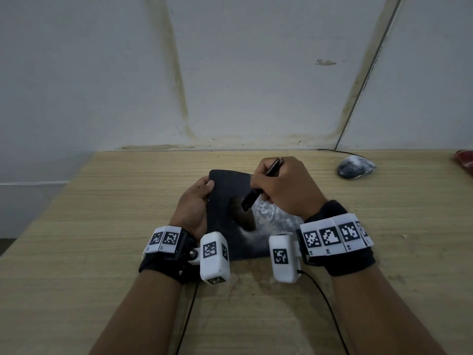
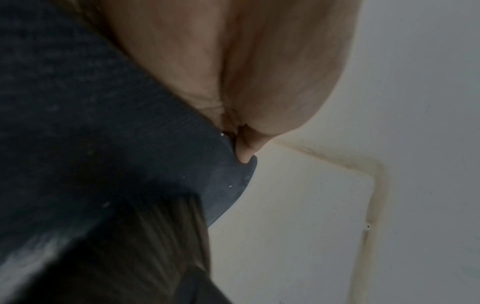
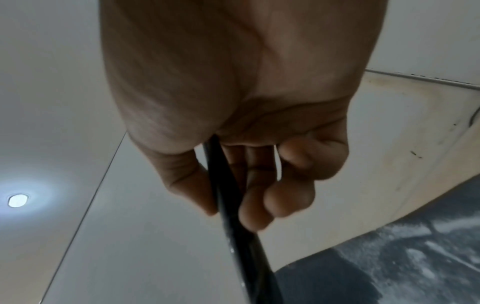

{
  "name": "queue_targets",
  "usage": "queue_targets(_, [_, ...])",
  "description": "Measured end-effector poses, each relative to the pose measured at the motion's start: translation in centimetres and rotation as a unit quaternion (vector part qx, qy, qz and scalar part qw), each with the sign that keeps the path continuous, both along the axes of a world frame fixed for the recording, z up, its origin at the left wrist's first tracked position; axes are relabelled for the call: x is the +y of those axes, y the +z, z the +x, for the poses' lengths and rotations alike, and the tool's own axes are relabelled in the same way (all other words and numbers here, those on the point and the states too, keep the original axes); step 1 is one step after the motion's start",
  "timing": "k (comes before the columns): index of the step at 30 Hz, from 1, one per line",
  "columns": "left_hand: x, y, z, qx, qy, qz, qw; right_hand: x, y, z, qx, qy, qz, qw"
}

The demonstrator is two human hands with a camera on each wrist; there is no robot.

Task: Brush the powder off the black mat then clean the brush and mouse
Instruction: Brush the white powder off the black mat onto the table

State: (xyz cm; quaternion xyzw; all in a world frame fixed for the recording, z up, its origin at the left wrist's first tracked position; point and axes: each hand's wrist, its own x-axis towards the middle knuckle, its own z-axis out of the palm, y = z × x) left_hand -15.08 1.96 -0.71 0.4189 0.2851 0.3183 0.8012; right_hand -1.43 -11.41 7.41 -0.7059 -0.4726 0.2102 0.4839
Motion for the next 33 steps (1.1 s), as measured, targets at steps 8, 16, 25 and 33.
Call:
queue_targets(8, [0.1,0.1,0.2,0.003,0.01,0.012,1.0,0.0,-0.1,0.0,-0.018,0.104,-0.068,0.992])
queue_targets(16, [0.0,-0.6,-0.3,0.009,0.011,0.012,1.0,-0.4,0.2,-0.5,0.053,0.067,0.016,0.996])
queue_targets(25, [-0.3,-0.1,-0.2,0.011,0.007,0.003,1.0,-0.5,0.0,0.2,0.056,-0.031,0.012,0.998])
queue_targets(33, [-0.4,-0.6,-0.3,0.001,0.013,0.002,1.0,-0.3,-0.7,-0.6,0.046,-0.047,0.012,0.998])
